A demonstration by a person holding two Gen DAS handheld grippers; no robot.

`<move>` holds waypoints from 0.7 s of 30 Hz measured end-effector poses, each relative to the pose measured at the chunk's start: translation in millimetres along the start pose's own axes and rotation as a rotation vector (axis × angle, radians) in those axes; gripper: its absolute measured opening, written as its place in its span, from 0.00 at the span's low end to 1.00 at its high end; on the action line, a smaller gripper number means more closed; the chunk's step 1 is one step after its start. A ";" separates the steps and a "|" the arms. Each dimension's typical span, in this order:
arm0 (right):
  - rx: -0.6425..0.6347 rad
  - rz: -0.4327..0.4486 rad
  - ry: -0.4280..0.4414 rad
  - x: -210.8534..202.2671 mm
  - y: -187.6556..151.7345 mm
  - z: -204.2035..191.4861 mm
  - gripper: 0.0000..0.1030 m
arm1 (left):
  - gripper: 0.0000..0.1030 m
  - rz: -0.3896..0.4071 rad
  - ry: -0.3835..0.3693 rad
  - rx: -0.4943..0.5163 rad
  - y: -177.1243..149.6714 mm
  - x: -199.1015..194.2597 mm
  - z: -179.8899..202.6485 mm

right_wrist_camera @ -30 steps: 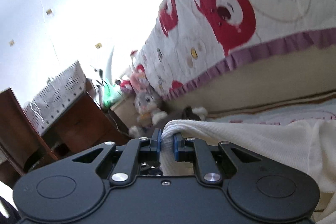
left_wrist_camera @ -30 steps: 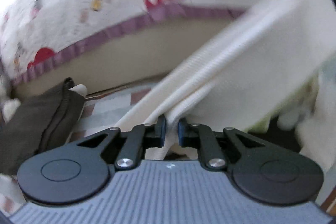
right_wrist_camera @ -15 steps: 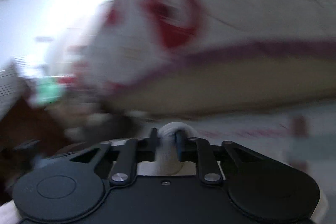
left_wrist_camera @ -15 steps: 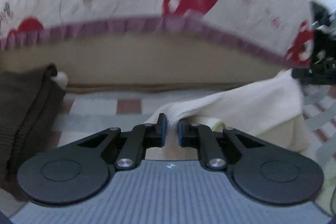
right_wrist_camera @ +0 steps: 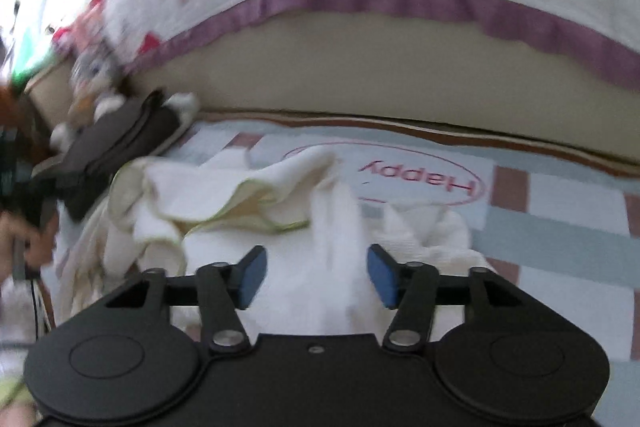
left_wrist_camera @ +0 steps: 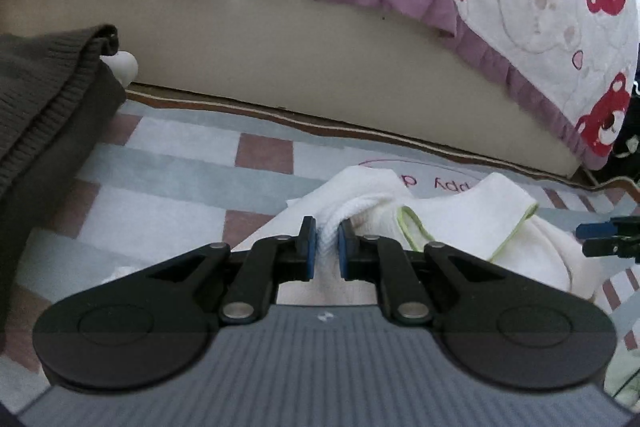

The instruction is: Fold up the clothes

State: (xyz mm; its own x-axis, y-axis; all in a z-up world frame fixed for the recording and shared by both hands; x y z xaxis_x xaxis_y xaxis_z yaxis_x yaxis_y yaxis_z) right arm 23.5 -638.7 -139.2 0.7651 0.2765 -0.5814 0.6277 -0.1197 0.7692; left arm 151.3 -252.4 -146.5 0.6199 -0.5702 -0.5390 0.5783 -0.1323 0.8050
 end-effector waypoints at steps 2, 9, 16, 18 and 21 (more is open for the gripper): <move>-0.052 -0.027 -0.028 7.3 -7.7 -5.0 0.67 | 0.11 -0.010 -0.023 0.041 3.6 -6.0 -1.3; -0.172 -0.068 -0.287 19.6 -14.9 12.3 0.48 | 0.45 -0.057 -0.183 0.122 -4.2 -53.7 -0.6; -0.073 -0.035 -0.137 7.9 -5.9 5.8 0.32 | 0.63 -0.358 -0.035 0.554 -61.9 -11.7 62.0; -0.068 -0.046 -0.131 7.0 -8.3 2.5 0.33 | 0.63 -0.362 0.027 0.610 -66.9 -6.9 63.2; -0.060 -0.067 -0.164 16.5 -11.9 5.4 0.46 | 0.64 -0.351 0.111 0.649 -67.9 -0.6 60.2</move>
State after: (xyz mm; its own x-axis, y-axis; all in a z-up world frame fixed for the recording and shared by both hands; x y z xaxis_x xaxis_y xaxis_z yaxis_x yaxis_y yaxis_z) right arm 29.4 -637.9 -159.4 0.7379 0.1219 -0.6638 0.6724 -0.0476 0.7387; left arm 79.7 -291.9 -185.9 0.5266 -0.3257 -0.7852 0.3435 -0.7634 0.5471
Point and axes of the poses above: each gripper's, at about its wrist camera, not at the fingertips, and x roughly the way its jaws point, z to its right, y to its top, the point moved 4 cm from there along x, roughly the way its jaws point, and after that the axes turned 5 degrees about z, right-handed, at the moved point
